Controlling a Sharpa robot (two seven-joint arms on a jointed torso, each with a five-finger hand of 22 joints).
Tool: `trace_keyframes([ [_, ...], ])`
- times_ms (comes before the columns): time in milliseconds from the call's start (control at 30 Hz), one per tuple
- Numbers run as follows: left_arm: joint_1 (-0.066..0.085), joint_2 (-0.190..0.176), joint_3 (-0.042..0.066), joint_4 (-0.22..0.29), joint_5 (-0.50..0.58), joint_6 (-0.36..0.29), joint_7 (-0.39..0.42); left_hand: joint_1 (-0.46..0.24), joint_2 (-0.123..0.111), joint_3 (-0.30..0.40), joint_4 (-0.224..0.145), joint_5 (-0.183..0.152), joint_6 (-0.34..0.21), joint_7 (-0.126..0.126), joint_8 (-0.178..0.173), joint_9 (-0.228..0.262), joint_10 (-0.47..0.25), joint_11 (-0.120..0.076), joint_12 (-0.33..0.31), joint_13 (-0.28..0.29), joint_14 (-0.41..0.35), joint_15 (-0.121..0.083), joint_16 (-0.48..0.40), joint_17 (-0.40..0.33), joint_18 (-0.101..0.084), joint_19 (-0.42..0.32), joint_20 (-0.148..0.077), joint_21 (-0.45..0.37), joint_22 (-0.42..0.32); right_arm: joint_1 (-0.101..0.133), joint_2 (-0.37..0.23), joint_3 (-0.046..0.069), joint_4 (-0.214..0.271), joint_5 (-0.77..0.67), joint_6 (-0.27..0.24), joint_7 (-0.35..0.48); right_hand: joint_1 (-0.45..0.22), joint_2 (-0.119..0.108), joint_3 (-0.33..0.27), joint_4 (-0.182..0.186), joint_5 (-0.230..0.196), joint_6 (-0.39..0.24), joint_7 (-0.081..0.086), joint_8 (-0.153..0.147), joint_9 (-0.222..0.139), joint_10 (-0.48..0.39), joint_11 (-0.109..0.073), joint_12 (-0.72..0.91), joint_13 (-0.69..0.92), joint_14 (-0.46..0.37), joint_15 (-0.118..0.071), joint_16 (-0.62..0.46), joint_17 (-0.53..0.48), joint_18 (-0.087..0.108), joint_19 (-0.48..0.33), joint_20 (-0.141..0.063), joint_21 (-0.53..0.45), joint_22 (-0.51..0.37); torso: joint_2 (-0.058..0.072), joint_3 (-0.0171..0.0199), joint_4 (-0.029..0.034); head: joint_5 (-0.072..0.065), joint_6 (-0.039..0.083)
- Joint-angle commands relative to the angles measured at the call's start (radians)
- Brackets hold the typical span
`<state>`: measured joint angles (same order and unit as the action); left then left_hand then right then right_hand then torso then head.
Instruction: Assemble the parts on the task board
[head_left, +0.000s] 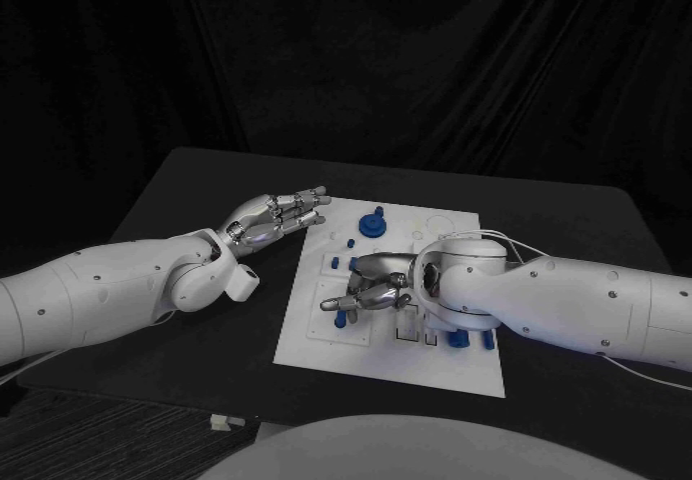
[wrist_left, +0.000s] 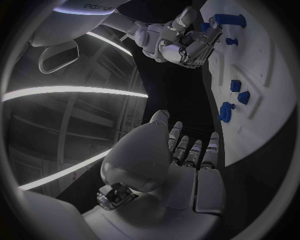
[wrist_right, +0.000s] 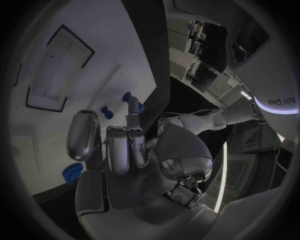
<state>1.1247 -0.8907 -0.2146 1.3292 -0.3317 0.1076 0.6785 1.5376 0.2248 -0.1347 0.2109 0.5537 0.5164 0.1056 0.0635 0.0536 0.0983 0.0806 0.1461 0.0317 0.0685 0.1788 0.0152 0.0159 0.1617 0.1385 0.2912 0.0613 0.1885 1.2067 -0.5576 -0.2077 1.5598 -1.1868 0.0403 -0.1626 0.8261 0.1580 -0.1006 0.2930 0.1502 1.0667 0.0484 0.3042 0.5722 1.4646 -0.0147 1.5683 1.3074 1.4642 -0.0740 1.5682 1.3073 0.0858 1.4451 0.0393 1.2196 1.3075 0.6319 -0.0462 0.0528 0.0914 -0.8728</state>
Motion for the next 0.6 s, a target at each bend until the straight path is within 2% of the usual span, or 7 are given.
trace_keyframes([
  [33, -0.001, 0.000, 0.001, 0.002, 0.007, 0.011, 0.017, 0.009, 0.000, 0.007, 0.002, 0.004, 0.004, 0.004, 0.004, 0.001, 0.006, 0.002, 0.008, 0.001, 0.005, 0.000, 0.006, 0.002, -0.014, 0.007, 0.003, 0.004, -0.001, 0.000, -0.028, 0.000, 0.016, 0.001, -0.054, -0.012, -0.018, 0.005, -0.024, 0.000, -0.005, 0.005, -0.006, 0.012, 0.016, 0.106, -0.010, 0.002, 0.263, 0.107, -0.007, 0.003, 0.263, -0.011, -0.002, -0.008, 0.001, 0.165, 0.000, 0.0000, 0.0002, 0.001, 0.000],
  [200, -0.001, -0.002, 0.001, 0.002, 0.007, 0.010, 0.018, 0.009, 0.000, 0.007, 0.002, 0.004, 0.004, 0.004, 0.004, 0.001, 0.006, 0.002, 0.008, 0.001, 0.005, 0.000, 0.006, 0.002, -0.014, 0.007, 0.003, 0.004, -0.001, 0.023, -0.074, 0.001, 0.043, 0.001, -0.120, -0.006, -0.040, 0.025, -0.071, 0.000, -0.045, -0.003, -0.008, 0.022, 0.046, 0.106, -0.013, 0.002, 0.263, 0.107, -0.009, 0.003, 0.263, -0.010, -0.003, -0.011, -0.002, 0.163, 0.000, 0.0001, -0.0001, 0.002, 0.000],
  [433, -0.002, -0.004, 0.001, 0.002, 0.007, 0.008, 0.019, 0.008, 0.000, 0.008, 0.003, 0.004, 0.005, 0.005, 0.005, 0.001, 0.007, 0.002, 0.009, 0.002, 0.006, 0.001, 0.006, 0.002, -0.015, 0.008, 0.003, 0.004, -0.001, 0.090, -0.160, 0.001, 0.099, 0.001, -0.180, -0.011, -0.046, 0.038, -0.093, -0.001, -0.058, -0.005, -0.009, 0.026, 0.059, 0.106, -0.014, 0.002, 0.263, 0.107, -0.010, 0.003, 0.263, -0.009, -0.005, -0.011, -0.008, 0.162, -0.001, -0.0002, -0.0010, -0.002, 0.000],
  [500, -0.002, -0.004, 0.001, 0.001, 0.007, 0.008, 0.019, 0.008, 0.000, 0.008, 0.003, 0.004, 0.005, 0.005, 0.005, 0.001, 0.007, 0.002, 0.009, 0.002, 0.006, 0.001, 0.006, 0.002, -0.015, 0.008, 0.003, 0.004, -0.001, 0.115, -0.190, 0.000, 0.115, 0.001, -0.172, -0.031, -0.024, 0.048, -0.103, -0.003, -0.027, -0.011, -0.009, 0.026, 0.069, 0.106, -0.014, 0.002, 0.263, 0.107, -0.011, 0.003, 0.263, -0.008, -0.007, -0.012, -0.013, 0.160, -0.001, -0.0001, -0.0012, -0.003, 0.000],
  [533, -0.002, -0.004, 0.001, 0.001, 0.007, 0.008, 0.019, 0.008, 0.000, 0.008, 0.003, 0.004, 0.005, 0.005, 0.005, 0.001, 0.007, 0.002, 0.009, 0.002, 0.006, 0.001, 0.006, 0.002, -0.015, 0.008, 0.003, 0.004, -0.001, 0.123, -0.202, 0.000, 0.121, 0.001, -0.165, -0.041, 0.018, 0.048, -0.108, -0.007, 0.009, -0.020, -0.008, 0.022, 0.075, 0.106, -0.013, 0.002, 0.263, 0.107, -0.011, 0.003, 0.263, -0.007, -0.009, -0.012, -0.020, 0.158, -0.001, 0.0001, -0.0012, -0.004, 0.000],
  [567, -0.002, -0.003, 0.001, 0.000, 0.007, 0.008, 0.019, 0.008, 0.000, 0.008, 0.003, 0.004, 0.005, 0.005, 0.005, 0.001, 0.007, 0.002, 0.009, 0.002, 0.006, 0.001, 0.006, 0.002, -0.015, 0.008, 0.003, 0.004, -0.001, 0.132, -0.218, 0.000, 0.128, 0.001, -0.154, -0.056, 0.034, 0.046, -0.111, -0.007, 0.018, -0.025, -0.007, 0.018, 0.075, 0.106, -0.012, 0.002, 0.263, 0.107, -0.010, 0.003, 0.263, -0.005, -0.012, -0.012, -0.028, 0.156, -0.001, 0.0001, -0.0014, -0.004, 0.000],
  [600, -0.002, -0.003, 0.001, 0.000, 0.007, 0.008, 0.019, 0.008, 0.000, 0.008, 0.003, 0.004, 0.005, 0.005, 0.005, 0.001, 0.007, 0.002, 0.009, 0.002, 0.006, 0.001, 0.006, 0.002, -0.015, 0.008, 0.003, 0.004, -0.001, 0.138, -0.230, 0.000, 0.133, 0.001, -0.144, -0.069, 0.083, 0.041, -0.105, -0.024, 0.066, -0.035, -0.005, 0.010, 0.074, 0.106, -0.011, 0.002, 0.263, 0.107, -0.010, 0.003, 0.263, -0.001, -0.020, -0.012, -0.051, 0.149, -0.001, 0.0003, -0.0013, -0.005, 0.000],
])
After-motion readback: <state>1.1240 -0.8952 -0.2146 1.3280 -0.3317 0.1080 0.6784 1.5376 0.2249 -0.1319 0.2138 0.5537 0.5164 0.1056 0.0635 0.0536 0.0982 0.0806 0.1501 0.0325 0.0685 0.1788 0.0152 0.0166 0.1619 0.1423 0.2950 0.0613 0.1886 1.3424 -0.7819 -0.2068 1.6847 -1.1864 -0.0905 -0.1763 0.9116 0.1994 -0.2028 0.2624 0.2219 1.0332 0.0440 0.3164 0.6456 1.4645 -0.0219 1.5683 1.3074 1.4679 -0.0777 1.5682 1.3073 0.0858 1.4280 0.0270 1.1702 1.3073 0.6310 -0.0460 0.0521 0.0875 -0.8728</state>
